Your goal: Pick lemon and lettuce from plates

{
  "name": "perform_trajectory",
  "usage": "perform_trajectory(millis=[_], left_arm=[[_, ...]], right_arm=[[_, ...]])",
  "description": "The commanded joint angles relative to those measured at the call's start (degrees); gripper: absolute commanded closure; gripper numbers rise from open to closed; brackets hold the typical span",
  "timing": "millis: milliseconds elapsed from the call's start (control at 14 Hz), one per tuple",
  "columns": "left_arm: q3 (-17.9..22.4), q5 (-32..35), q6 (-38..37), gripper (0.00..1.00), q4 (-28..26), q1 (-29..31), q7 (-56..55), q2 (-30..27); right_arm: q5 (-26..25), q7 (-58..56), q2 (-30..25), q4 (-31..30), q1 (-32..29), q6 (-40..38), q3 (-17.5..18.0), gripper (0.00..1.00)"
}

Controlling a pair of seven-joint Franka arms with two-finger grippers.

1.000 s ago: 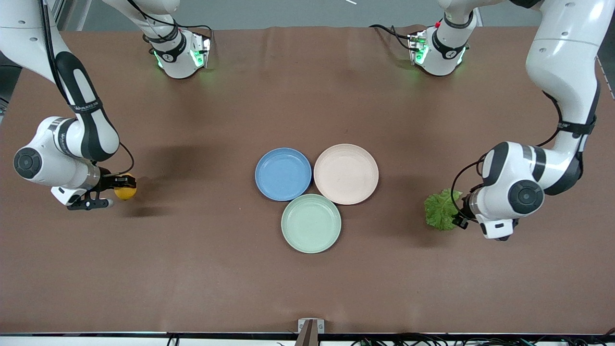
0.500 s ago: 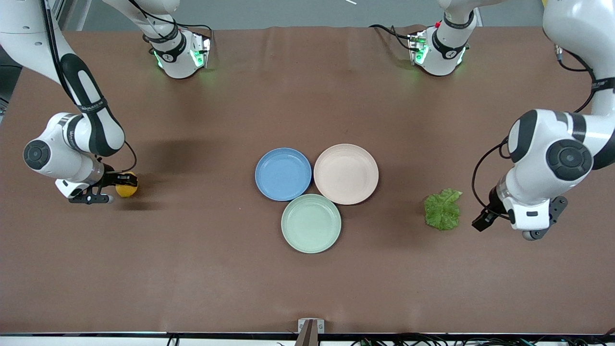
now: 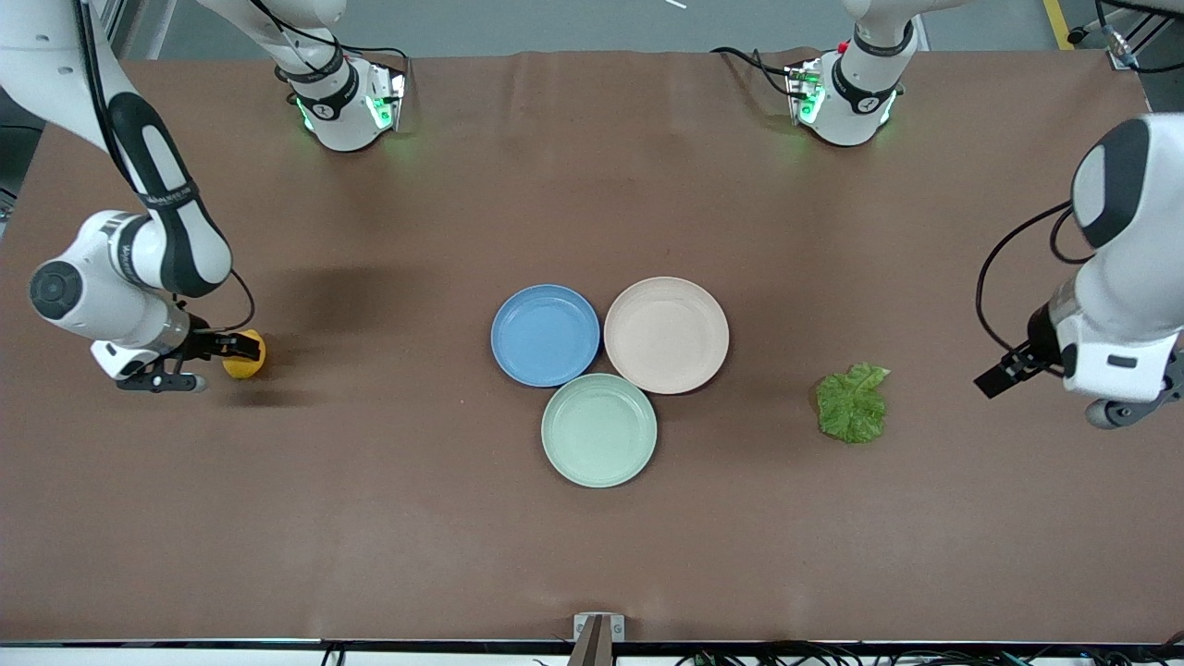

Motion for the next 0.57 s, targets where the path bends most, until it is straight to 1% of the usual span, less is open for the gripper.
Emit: perform_trajectory(millis=[0, 143, 214, 357, 429, 500], left_arm=[[-0.42, -2.8, -2.64, 0.0, 0.09, 0.42, 6.27, -3.88], [-0.33, -4.12, -5.1, 0.0, 0.09, 1.47, 11.36, -6.16], [0.01, -4.83, -6.15, 0.0, 0.17, 1.73, 14.08, -6.61], [1.15, -5.88, -6.69, 0.0, -0.26, 1.39, 17.79, -9.33], [3.42, -7.02, -7.39, 0.0, -0.44, -0.01, 20.41, -10.3], [6.75, -8.94, -8.09, 0.0, -0.53, -2.11, 23.57, -11.27]], right_arm=[[-0.58, 1.71, -7.17, 6.28, 1.05, -14.94, 0.54, 0.0], [-0.58, 2.15, -10.15, 12.53, 2.37, -25.32, 0.62, 0.0], [-0.58, 2.15, -11.64, 14.47, 3.25, -28.76, 0.62, 0.0], [-0.58, 3.2, -14.02, 19.21, 5.45, -36.84, 0.71, 0.0], [-0.58, 4.51, -14.21, 22.63, 6.41, -41.67, 0.8, 0.0], [-0.58, 5.14, -14.3, 26.41, 7.12, -45.72, 0.8, 0.0]])
